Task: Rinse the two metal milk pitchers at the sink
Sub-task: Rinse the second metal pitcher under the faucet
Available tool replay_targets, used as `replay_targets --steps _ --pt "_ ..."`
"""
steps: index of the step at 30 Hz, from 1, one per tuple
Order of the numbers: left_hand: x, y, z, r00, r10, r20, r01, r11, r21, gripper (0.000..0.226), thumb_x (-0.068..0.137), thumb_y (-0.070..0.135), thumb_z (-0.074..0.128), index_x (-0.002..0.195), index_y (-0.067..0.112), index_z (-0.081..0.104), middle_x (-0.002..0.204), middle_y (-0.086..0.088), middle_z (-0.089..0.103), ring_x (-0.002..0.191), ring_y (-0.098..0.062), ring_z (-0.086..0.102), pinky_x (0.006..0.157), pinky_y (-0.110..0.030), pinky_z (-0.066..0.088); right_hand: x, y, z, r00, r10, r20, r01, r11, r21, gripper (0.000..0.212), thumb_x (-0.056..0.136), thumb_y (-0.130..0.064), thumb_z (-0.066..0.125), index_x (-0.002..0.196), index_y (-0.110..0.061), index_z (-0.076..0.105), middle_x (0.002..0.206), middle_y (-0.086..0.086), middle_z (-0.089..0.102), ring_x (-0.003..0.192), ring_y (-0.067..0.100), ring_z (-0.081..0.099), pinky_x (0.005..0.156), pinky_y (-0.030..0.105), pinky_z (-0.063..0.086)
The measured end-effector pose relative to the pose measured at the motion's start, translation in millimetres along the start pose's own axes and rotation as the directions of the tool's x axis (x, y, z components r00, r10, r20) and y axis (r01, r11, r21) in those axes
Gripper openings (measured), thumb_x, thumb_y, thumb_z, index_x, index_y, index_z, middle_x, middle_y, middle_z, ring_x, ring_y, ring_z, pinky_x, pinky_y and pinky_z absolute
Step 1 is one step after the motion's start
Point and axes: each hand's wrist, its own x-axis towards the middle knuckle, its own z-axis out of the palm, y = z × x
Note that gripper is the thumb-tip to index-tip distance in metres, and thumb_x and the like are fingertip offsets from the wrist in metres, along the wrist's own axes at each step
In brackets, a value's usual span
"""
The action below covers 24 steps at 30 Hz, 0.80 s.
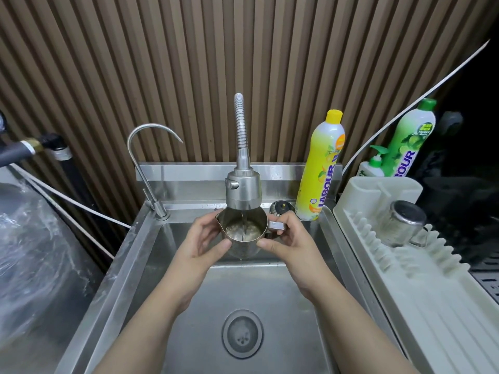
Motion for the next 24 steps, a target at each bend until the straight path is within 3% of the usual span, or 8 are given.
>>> replay_targets --steps 3,15,21,24 --pt "1.1 -0.6 -0.7 1.000 0.017 0.005 -0.017 1.000 -0.001 0.053 0.070 0.026 0.074 0.119 0.039 0.056 0.133 0.006 0.061 0.129 -0.011 0.051 0.115 -0.042 0.032 -0.7 -0.6 0.5 1.000 -0.005 0.000 0.005 1.000 0.026 0.048 0.077 0.000 0.071 0.076 -0.047 0.062 0.116 -0.009 0.067 0.109 0.018 0.060 0.102 0.046 0.047" --pt "-1.1 -5.5 -0.8 1.000 -0.001 0.025 0.000 1.000 0.020 0.062 0.068 0.032 0.072 0.126 0.030 0.052 0.137 0.002 0.058 0.130 -0.014 0.051 0.116 -0.046 0.031 0.0 8.9 -1.2 0.999 0.033 -0.017 -0.033 0.999 -0.002 0.035 0.068 -0.018 0.075 0.097 -0.035 0.064 0.115 -0.010 0.068 0.114 0.026 0.058 0.103 0.054 0.044" --pt "-4.3 -9.5 -0.2 1.000 -0.011 0.026 0.010 1.000 0.023 0.051 0.070 0.029 0.073 0.118 0.040 0.057 0.134 0.004 0.060 0.128 -0.013 0.052 0.115 -0.046 0.033 -3.7 13.8 -0.1 0.999 0.038 -0.011 -0.038 0.999 0.025 0.033 0.068 -0.014 0.073 0.087 -0.040 0.065 0.110 -0.004 0.070 0.110 0.031 0.059 0.101 0.055 0.045" --pt "-6.3 -12.4 0.5 0.999 -0.026 0.024 0.026 0.999 0.020 0.049 0.076 0.019 0.070 0.120 0.035 0.056 0.133 0.003 0.061 0.127 -0.013 0.053 0.115 -0.047 0.033 -5.6 15.5 0.3 0.999 0.042 -0.013 -0.042 0.999 0.011 0.033 0.067 -0.016 0.073 0.084 -0.043 0.065 0.116 -0.007 0.068 0.113 0.033 0.057 0.101 0.055 0.045"
